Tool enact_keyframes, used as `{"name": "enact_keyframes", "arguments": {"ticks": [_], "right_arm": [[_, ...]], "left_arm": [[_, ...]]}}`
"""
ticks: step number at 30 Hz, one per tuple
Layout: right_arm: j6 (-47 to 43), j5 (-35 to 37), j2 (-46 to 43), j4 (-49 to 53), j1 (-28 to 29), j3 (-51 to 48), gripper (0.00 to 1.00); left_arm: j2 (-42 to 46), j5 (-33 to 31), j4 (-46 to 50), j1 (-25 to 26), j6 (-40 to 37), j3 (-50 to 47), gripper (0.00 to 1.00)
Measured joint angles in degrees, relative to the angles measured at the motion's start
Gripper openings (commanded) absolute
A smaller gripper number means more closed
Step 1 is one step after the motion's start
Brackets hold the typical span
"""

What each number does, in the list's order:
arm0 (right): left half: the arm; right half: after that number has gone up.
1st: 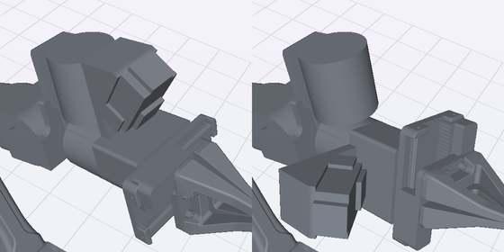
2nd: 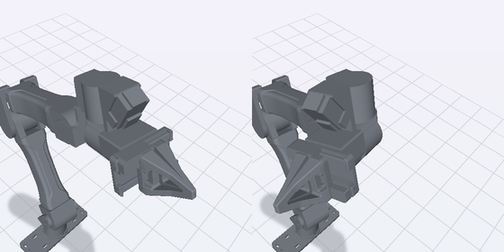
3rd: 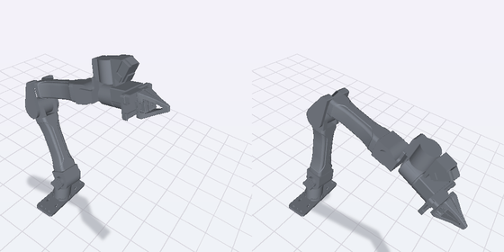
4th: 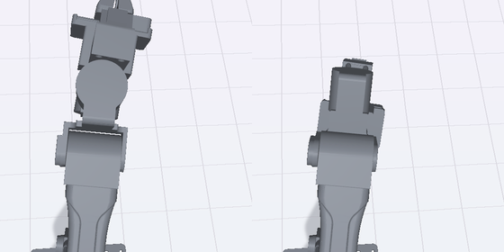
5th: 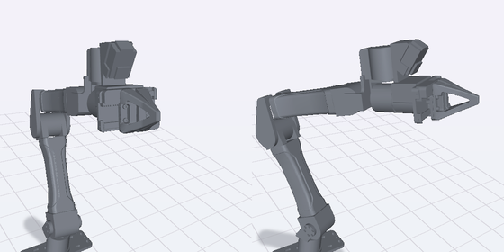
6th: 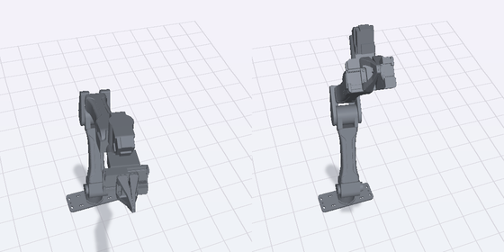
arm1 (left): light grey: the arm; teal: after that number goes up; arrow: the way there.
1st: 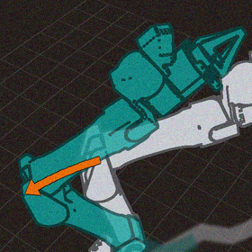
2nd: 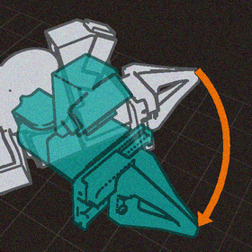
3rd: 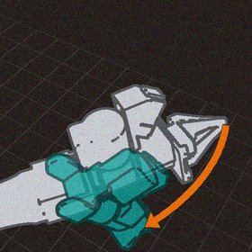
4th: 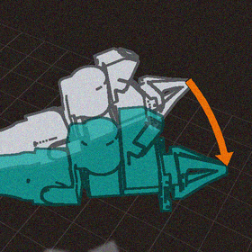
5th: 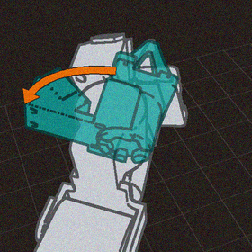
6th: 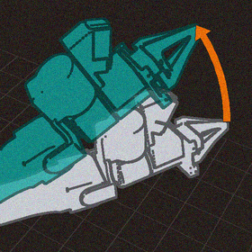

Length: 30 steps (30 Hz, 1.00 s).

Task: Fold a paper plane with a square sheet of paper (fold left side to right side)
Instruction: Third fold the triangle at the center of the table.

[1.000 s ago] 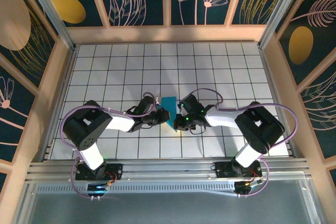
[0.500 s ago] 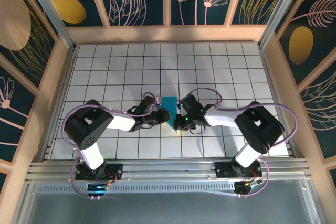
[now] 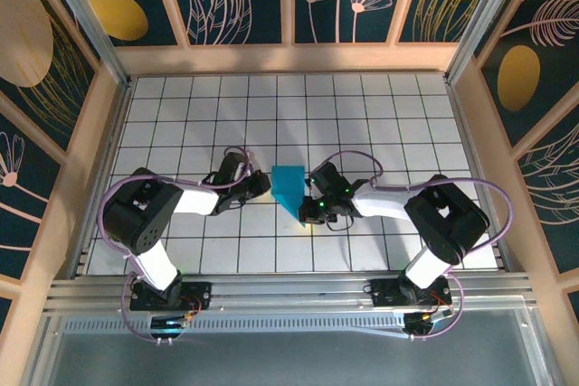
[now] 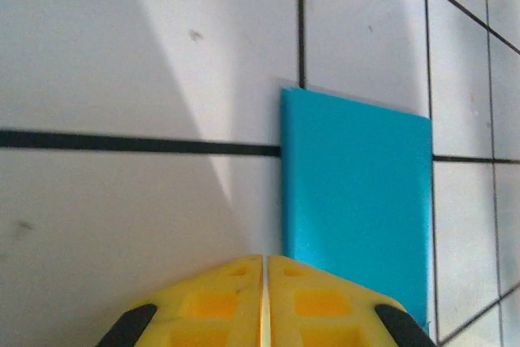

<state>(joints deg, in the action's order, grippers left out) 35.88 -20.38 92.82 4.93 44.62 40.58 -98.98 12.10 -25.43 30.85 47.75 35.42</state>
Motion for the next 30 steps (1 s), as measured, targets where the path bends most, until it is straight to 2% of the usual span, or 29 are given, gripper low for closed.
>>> {"name": "enact_keyframes", "arguments": {"ticks": [4, 7, 13, 19, 30], "right_arm": [[-0.2, 0.0, 0.0, 0.1, 0.0, 0.1, 0.00], [-0.2, 0.0, 0.0, 0.1, 0.0, 0.1, 0.00], [-0.2, 0.0, 0.0, 0.0, 0.0, 0.1, 0.00], [-0.2, 0.0, 0.0, 0.0, -0.1, 0.1, 0.00], [-0.2, 0.0, 0.0, 0.0, -0.3, 0.1, 0.00]], "left_arm": [[2.5, -2.3, 3.1, -1.6, -1.8, -0.1, 0.12], [7.4, -2.5, 4.5, -2.1, -2.9, -0.8, 0.12], [15.4, 2.6, 3.7, 0.5, -3.6, -3.3, 0.08], [12.6, 9.2, 1.2, 7.4, -2.5, -4.4, 0.04], [3.1, 9.7, 1.9, 8.1, -2.9, 0.9, 0.01]]}}
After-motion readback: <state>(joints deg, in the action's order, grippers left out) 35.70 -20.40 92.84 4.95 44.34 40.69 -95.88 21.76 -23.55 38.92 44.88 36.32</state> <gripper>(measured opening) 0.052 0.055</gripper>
